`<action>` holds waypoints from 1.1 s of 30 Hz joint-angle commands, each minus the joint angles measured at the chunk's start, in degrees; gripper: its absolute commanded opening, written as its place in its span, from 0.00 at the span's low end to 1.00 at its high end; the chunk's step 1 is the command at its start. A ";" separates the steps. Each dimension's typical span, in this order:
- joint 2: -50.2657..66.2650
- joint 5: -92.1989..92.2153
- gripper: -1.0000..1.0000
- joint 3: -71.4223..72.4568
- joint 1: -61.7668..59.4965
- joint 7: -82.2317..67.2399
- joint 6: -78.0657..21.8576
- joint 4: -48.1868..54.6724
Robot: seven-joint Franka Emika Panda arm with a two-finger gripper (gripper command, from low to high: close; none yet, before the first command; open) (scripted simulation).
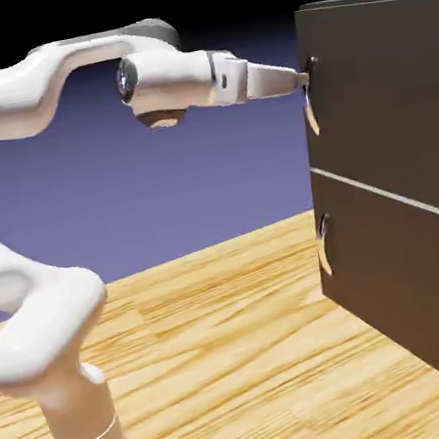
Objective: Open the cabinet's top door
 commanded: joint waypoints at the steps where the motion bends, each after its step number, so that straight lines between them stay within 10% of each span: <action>1: -0.30 2.50 1.00 1.10 -1.03 -1.71 -0.01 0.68; 32: -5.78 62.07 1.00 34.17 -36.58 -42.27 -0.30 25.75; 33: -5.78 62.07 0.00 34.17 -36.58 -42.27 -0.30 25.75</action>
